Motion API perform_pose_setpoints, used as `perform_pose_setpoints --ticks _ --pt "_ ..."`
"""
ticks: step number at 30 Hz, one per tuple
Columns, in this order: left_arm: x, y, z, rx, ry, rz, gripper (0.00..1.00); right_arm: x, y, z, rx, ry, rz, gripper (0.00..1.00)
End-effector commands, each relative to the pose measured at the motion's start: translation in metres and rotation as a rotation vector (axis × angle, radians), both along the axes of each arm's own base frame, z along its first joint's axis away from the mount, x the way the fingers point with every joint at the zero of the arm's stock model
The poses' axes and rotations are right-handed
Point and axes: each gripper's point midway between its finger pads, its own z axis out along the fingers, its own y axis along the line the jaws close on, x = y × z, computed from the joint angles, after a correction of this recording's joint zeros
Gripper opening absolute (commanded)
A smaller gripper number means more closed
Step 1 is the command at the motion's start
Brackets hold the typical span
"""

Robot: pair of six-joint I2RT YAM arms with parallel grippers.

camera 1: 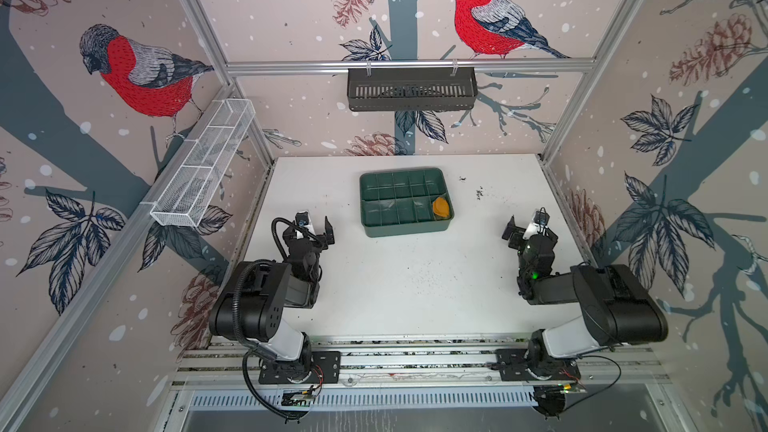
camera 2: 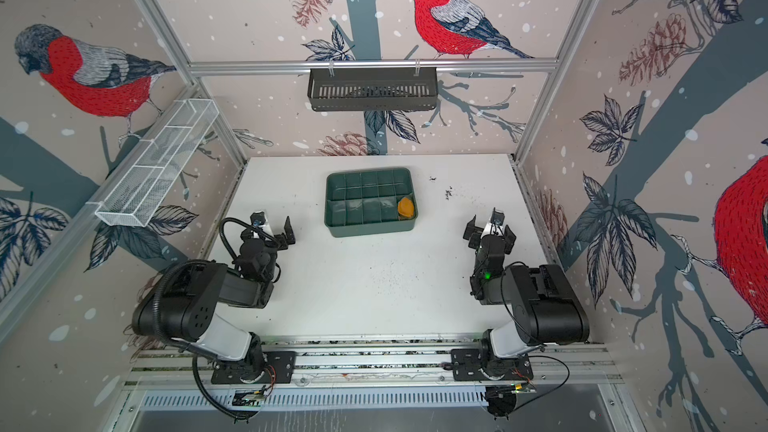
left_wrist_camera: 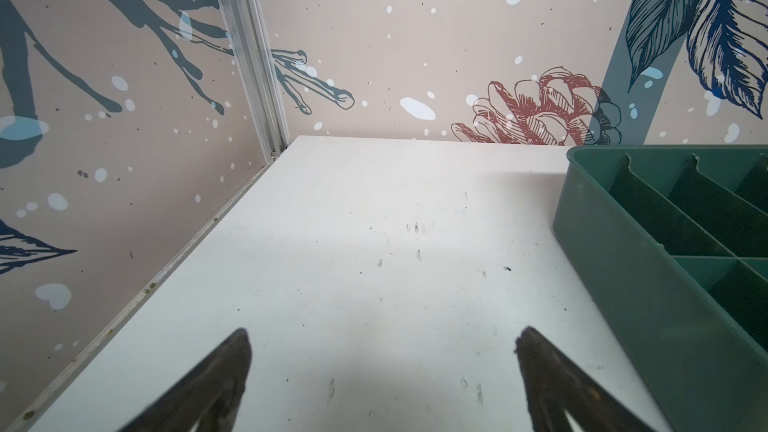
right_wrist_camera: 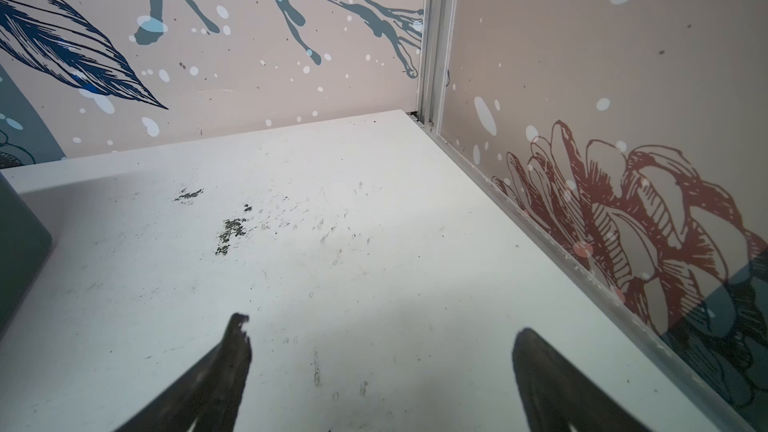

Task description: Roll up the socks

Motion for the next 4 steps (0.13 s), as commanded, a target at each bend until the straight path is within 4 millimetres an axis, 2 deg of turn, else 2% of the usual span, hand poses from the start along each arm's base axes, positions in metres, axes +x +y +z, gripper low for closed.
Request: perform_pose_setpoints --ticks 1,4 --pt "0.0014 0.0007 0.0057 0.01 -0.02 0.002 0.98 0.0019 0.0001 0.011 0.004 -0.044 0.0 1.0" --pt "0.0013 0.0008 0.0057 0.01 -0.02 0.003 0.98 0.0019 0.0001 0.011 0.004 -0.044 0.0 1.0"
